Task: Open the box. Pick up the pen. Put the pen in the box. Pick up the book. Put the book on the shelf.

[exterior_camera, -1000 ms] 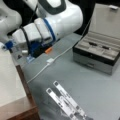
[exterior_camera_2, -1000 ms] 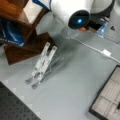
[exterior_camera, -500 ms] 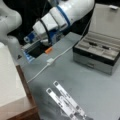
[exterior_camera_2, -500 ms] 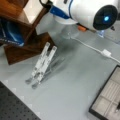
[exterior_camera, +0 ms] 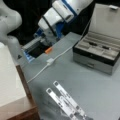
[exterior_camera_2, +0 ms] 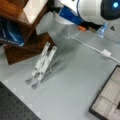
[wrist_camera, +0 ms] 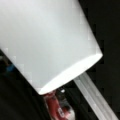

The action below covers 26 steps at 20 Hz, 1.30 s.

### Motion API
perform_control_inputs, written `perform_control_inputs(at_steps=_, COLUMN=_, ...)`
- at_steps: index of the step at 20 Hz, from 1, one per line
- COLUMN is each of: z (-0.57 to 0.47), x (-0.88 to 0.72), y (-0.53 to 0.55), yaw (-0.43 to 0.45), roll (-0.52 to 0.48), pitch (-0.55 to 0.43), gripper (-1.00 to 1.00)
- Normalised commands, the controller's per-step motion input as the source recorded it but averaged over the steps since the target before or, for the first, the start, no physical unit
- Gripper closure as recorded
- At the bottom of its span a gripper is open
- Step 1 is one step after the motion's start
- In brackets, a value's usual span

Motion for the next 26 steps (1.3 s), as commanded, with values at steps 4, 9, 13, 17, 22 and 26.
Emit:
perform_control_inputs(at_steps=4, z=-0.26, x=0.21, y=0.2, yaw=-0.416, roll=0.825, pitch=-0.52, gripper=-1.0)
perform_control_inputs(at_steps=9, z=-0.19, x=-0.08, y=0.11, yaw=-0.206, roll=0.556, pitch=-0.449, gripper=-1.0)
perform_control_inputs(at_steps=13, z=-0.15, x=-0.26, y=0.16, yaw=-0.088, roll=0.353, pitch=-0.417, gripper=-1.0)
perform_control_inputs(at_steps=17, z=-0.17, x=-0.35, y=0.17, yaw=-0.027, roll=0.258, pitch=-0.461, gripper=-1.0)
perform_control_inputs(at_steps=22, z=-0.25, x=-0.43, y=0.15, yaw=-0.019, roll=0.168, pitch=-0.474, gripper=-1.0)
perform_control_inputs(at_steps=26, z=-0.35, x=-0.39, y=0.14, yaw=-0.051, roll=0.113, pitch=-0.44, gripper=-1.0)
